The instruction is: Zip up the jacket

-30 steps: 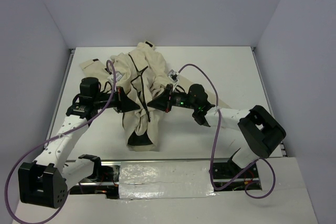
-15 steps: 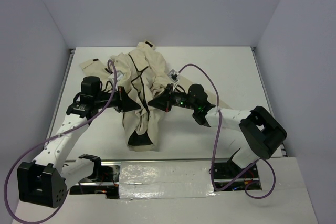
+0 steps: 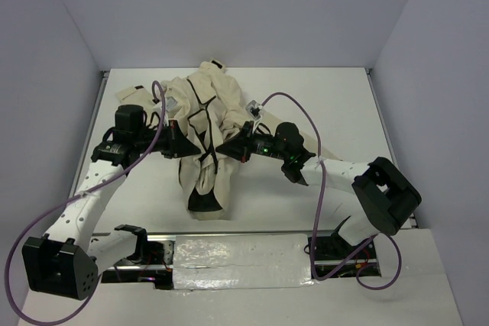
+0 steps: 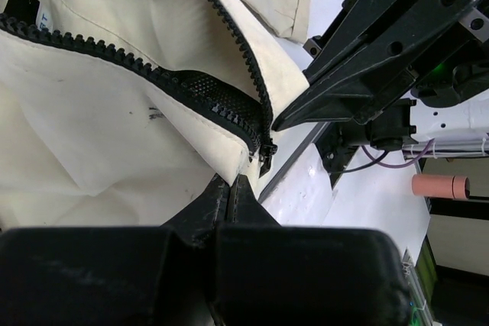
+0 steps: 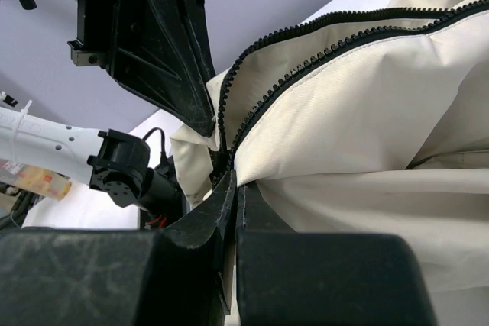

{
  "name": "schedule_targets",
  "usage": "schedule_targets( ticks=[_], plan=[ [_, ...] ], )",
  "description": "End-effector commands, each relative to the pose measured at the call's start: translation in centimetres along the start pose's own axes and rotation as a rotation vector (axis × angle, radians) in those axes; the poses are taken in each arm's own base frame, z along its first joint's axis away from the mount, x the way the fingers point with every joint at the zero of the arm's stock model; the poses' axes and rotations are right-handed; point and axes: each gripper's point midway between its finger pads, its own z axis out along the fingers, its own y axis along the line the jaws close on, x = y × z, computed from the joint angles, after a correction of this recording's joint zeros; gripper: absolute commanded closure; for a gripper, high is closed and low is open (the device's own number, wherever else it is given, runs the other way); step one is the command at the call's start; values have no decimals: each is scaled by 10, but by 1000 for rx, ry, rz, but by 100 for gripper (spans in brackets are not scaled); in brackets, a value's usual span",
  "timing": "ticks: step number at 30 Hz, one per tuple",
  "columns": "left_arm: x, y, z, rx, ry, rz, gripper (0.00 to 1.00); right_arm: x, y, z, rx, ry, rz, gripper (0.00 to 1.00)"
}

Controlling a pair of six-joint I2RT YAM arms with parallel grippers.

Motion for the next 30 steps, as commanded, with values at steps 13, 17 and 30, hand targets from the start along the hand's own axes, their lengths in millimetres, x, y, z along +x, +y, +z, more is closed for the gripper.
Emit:
schedule_targets(
  ticks=[13,17,30],
  plan=[
    [-10,-8,4,0,-23,51,100,-20,11,5,23,-41,-69,100],
    [-5,-3,7,-25,-6,57,100,-22,13,5,21,-52,-68,100],
    [-3,-2,10,-42,6,82,100,-30,17,6,11,-66,-85,100]
  ],
)
